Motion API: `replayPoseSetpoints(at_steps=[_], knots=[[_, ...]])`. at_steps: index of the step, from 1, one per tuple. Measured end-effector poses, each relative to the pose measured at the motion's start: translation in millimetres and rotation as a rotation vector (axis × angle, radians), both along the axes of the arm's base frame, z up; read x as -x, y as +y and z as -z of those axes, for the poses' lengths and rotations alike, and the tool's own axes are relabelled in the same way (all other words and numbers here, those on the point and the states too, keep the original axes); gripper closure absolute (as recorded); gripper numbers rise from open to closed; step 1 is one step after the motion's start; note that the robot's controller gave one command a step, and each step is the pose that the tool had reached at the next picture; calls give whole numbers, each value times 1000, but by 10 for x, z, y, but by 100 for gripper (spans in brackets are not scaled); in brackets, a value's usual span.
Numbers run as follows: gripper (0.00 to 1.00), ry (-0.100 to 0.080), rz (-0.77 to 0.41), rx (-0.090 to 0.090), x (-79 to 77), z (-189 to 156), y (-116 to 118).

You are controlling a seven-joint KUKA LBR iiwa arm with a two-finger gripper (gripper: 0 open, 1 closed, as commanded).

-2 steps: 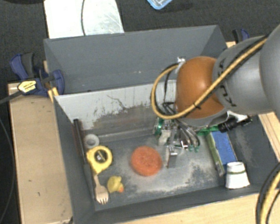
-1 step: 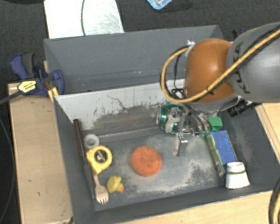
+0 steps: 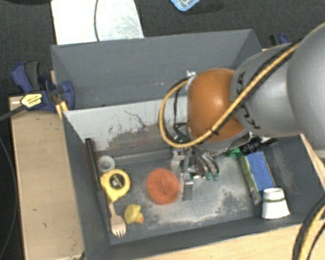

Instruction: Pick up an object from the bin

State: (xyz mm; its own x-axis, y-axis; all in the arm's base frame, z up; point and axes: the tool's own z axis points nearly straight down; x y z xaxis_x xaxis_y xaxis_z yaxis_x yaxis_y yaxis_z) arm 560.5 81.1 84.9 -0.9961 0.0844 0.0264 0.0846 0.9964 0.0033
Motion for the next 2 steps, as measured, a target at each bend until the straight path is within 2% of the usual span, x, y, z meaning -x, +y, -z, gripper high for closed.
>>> replayPoseSetpoints(at_steps=[1, 2], knots=[[0, -13, -58, 3, 373, 142, 386], [0, -12, -9, -1, 231, 143, 356]])
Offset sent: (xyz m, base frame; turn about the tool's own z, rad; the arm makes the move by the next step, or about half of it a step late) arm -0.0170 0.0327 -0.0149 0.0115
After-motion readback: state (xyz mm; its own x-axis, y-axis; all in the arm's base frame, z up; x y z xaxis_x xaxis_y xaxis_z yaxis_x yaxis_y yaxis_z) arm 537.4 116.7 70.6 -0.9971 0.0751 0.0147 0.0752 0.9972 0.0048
